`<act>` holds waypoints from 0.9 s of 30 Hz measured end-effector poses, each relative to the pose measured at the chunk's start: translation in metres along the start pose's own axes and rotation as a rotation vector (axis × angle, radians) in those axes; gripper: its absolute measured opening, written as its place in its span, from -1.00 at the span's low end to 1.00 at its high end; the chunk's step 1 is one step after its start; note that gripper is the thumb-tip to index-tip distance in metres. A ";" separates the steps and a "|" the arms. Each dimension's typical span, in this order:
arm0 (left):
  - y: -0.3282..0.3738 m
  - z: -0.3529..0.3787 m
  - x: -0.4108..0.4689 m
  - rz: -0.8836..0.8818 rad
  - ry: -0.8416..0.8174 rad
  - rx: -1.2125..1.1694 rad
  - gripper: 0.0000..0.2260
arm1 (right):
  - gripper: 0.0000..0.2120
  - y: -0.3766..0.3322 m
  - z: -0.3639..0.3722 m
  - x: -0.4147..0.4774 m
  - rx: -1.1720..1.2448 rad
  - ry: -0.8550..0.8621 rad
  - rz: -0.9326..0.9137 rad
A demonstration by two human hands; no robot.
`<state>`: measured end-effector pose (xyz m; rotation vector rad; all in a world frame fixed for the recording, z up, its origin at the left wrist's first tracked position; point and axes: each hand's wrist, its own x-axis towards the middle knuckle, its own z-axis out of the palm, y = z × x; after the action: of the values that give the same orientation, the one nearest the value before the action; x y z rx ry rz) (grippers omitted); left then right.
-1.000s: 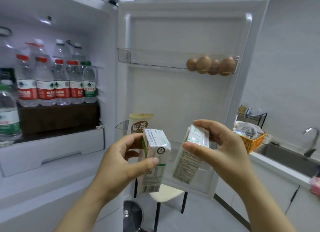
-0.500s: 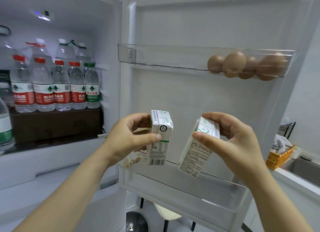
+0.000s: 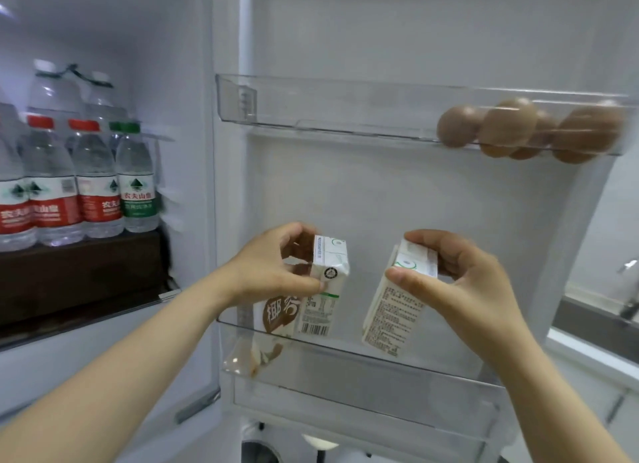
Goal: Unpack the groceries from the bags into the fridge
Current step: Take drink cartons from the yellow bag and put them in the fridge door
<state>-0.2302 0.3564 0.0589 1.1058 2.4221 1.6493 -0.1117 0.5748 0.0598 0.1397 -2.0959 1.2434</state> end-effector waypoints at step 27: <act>-0.062 -0.021 -0.003 -0.036 -0.227 0.432 -0.59 | -0.40 0.010 0.027 0.013 -0.052 -0.053 0.121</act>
<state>-0.2691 0.3256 0.0166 1.2027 2.6859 0.9448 -0.1392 0.5613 0.0515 0.0234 -2.2084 1.2667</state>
